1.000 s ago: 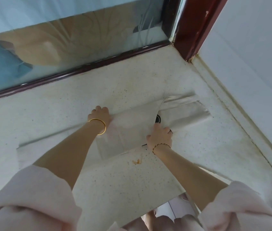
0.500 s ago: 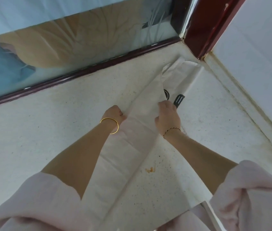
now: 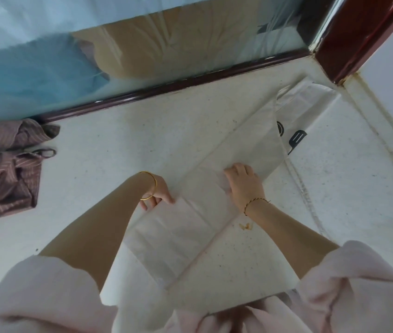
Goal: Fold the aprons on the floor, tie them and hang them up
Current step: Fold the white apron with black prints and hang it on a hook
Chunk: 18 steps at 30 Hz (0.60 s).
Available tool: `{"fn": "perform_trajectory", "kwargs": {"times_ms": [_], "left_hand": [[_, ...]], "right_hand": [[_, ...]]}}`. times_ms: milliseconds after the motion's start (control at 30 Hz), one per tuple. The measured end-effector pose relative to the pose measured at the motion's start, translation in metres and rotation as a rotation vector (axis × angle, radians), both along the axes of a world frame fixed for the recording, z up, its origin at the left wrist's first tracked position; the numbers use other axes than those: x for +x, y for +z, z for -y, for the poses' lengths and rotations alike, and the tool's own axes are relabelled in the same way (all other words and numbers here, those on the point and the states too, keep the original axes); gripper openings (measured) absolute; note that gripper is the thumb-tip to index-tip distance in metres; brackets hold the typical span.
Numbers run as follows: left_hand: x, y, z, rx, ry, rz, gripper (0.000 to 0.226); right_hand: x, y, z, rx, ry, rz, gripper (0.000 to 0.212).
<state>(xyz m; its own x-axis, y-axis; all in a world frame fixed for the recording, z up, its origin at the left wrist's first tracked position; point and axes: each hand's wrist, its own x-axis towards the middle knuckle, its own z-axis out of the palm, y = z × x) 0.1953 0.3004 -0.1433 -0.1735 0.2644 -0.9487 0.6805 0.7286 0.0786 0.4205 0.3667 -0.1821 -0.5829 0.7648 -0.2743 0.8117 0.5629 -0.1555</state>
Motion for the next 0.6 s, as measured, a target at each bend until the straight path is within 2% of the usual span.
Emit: {"fn": "perform_trajectory", "kwargs": {"times_ms": [100,200,300,367,433,500,533,600], "left_hand": [[-0.007,0.009,0.018,-0.082,0.028,0.105,0.031],[-0.008,0.021,0.017,-0.037,0.219,0.351,0.009],[0.004,0.043,0.0,0.137,0.362,0.475,0.019],[0.018,0.056,-0.015,0.266,0.445,0.513,0.034],[0.035,0.072,-0.035,0.354,0.585,0.628,0.047],[0.055,0.085,-0.057,0.397,0.634,0.74,0.031],[0.063,0.089,-0.067,0.413,0.688,0.768,0.024],[0.081,0.09,-0.094,0.452,0.843,0.778,0.019]], "right_hand": [[0.004,0.001,-0.006,-0.043,0.009,-0.003,0.045],[0.008,0.008,-0.013,-0.122,0.047,-0.002,0.046],[0.02,0.01,-0.02,-0.259,0.092,-0.017,0.056],[0.026,0.016,-0.02,-0.387,0.028,-0.109,0.06],[0.029,0.028,-0.021,-0.643,-0.214,-0.377,0.038],[0.032,0.049,-0.02,-1.008,-0.652,-0.8,0.006],[0.036,0.053,-0.024,-1.145,-0.802,-1.07,0.018],[0.053,0.057,-0.036,-1.238,-0.87,-1.372,0.057]]}}
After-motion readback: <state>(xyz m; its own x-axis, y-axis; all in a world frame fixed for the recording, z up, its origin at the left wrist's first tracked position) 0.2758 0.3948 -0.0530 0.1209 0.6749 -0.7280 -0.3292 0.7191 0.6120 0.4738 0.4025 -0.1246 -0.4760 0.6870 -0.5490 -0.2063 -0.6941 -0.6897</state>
